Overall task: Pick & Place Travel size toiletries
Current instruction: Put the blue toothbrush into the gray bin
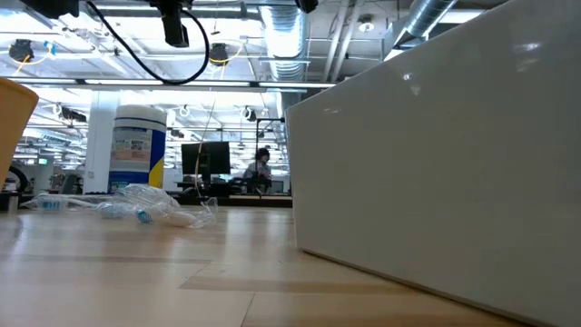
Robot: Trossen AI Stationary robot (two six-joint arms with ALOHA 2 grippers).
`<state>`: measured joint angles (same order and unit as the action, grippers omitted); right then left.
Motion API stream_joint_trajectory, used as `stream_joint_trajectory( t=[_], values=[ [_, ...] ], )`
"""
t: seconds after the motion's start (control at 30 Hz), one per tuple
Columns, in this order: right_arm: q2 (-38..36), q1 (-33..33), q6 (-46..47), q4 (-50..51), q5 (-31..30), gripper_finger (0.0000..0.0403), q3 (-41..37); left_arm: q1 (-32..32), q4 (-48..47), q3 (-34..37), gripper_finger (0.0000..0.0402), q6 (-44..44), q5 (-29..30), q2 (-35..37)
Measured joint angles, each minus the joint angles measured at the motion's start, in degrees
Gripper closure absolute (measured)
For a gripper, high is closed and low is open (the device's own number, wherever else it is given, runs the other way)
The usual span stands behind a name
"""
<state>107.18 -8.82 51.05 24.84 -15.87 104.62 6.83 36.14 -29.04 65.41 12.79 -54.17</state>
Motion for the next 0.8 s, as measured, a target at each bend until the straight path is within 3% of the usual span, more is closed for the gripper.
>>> stream_joint_trajectory(
  t=[0.4,0.63,0.8],
  values=[
    [-0.11,0.26,-0.22,0.26,0.91,0.0382,0.04,-0.04,-0.26,0.02,0.0344,-0.49,0.18,0.02],
    [-0.11,0.28,-0.47,0.42,0.97,0.0371,0.04,-0.07,-0.36,0.02,0.0343,-1.06,-0.15,0.02],
    [-0.09,-0.09,-0.67,0.93,1.33,0.0394,0.04,-0.11,-0.87,0.0,0.0321,-7.27,-4.16,0.02]
  ],
)
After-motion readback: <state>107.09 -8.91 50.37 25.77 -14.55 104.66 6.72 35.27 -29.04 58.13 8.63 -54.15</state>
